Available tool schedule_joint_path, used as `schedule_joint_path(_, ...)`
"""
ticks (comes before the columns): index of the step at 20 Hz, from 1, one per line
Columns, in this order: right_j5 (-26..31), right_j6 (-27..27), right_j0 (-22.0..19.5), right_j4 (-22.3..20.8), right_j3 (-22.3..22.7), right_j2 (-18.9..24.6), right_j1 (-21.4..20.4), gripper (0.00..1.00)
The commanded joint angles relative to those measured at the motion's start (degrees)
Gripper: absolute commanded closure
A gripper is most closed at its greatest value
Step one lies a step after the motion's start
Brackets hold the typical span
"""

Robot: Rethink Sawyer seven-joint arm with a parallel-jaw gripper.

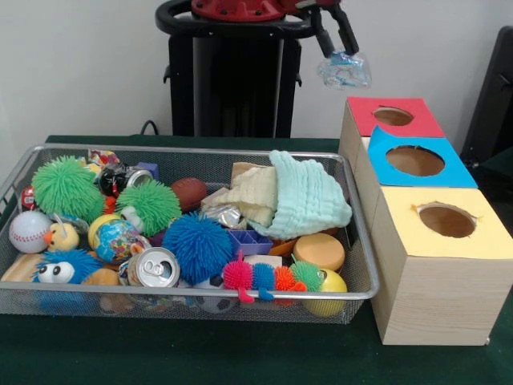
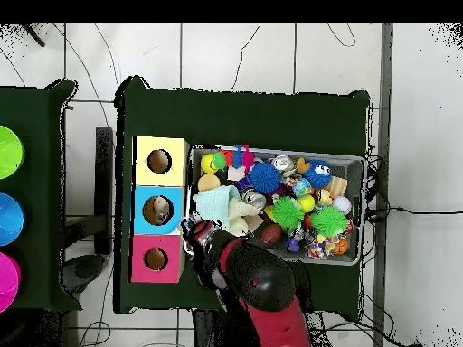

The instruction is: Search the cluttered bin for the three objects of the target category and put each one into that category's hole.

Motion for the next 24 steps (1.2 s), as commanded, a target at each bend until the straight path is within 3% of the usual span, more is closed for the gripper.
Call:
schedule_joint_path(1,-10.76,7.35,2.96,15.47,-0.29,2.83,6.23,1.00)
schedule_joint_path(4,-13.02,9.92,1.81,10.17,-2.24,1.60,8.21,1.00)
schedule_joint_path(6,-13.71,9.11,1.02,9.74,-2.69,1.27,8.82,1.00)
schedule_joint_path(10,-11.77,14.63,1.36,3.61,-3.41,-1.29,8.01,1.00)
schedule_joint_path(14,-10.10,24.42,6.77,-2.98,-6.40,-6.04,8.32,1.00)
schedule_joint_path(18,-8.75,31.72,10.81,-3.45,-7.65,-7.04,7.74,1.00)
schedule_joint_path(24,-4.02,43.73,16.28,-8.35,-13.46,-11.19,8.23,1.00)
